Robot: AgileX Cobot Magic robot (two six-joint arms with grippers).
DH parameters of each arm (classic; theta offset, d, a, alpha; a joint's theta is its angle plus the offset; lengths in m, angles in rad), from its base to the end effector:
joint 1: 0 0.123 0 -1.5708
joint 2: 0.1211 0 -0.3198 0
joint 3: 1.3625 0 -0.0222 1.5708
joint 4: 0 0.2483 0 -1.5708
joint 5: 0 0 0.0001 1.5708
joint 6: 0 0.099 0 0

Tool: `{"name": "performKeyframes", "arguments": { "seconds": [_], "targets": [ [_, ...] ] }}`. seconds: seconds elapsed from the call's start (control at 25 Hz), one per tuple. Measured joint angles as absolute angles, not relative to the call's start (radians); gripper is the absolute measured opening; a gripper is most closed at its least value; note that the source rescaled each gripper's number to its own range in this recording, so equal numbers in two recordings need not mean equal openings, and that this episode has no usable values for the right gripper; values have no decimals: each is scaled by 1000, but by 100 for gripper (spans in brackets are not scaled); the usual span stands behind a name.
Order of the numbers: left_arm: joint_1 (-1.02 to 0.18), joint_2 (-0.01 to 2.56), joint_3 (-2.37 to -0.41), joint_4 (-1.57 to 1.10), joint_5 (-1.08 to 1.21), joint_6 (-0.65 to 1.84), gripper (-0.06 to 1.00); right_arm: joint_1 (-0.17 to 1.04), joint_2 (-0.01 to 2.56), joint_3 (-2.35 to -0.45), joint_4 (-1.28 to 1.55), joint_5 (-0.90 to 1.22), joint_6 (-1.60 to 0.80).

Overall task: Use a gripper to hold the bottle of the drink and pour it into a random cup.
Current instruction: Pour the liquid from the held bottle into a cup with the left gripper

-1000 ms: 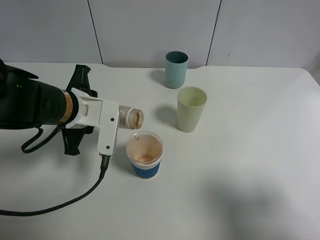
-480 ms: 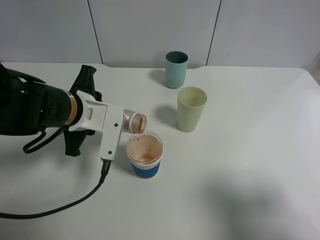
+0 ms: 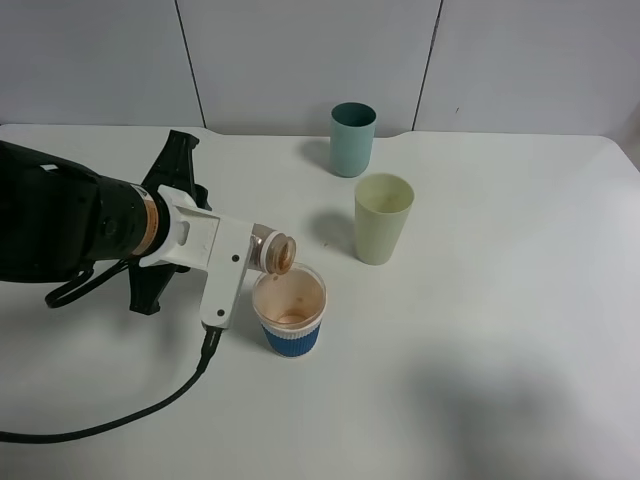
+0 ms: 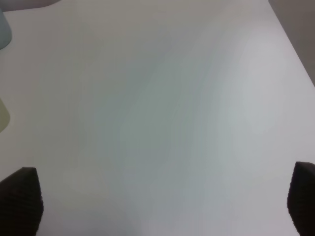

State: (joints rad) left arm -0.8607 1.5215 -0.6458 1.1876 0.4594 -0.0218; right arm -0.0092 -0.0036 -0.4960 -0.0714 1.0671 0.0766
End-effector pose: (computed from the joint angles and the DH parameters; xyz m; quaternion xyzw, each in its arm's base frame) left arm 0.2034 -0.1740 0.2070 0.7488 0.5618 0.2374 0.2595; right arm -0.0355 -0.0059 0.2708 0.0381 0.8536 -0.0182 0.5192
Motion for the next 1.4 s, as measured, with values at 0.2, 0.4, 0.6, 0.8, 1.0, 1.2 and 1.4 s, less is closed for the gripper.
{"name": "performKeyframes", "arguments": {
  "seconds": [0.2, 0.4, 0.6, 0.8, 1.0, 1.2, 1.4],
  "targets": [
    [-861, 1521, -646, 1209, 476, -22, 0, -9, -4, -496, -71, 1067, 77],
    [-861, 1521, -646, 1224, 477, -22, 0, -9, -4, -496, -71, 1067, 77],
    [-861, 1521, -646, 1269, 479, -50, 0, -9, -4, -496, -71, 1067, 77],
    [-861, 1521, -646, 1308, 485, -95, 0, -9, -4, -496, -71, 1067, 77],
    [-879, 1521, -646, 1317, 503, -106, 0, -9, -4, -496, -71, 1067, 77],
    [-899, 1521, -646, 1320, 523, -112, 0, -9, -4, -496, -71, 1067, 77],
    [-899, 1521, -645, 1332, 525, -120, 0, -9, -4, -496, -71, 1067, 77]
  ]
}}
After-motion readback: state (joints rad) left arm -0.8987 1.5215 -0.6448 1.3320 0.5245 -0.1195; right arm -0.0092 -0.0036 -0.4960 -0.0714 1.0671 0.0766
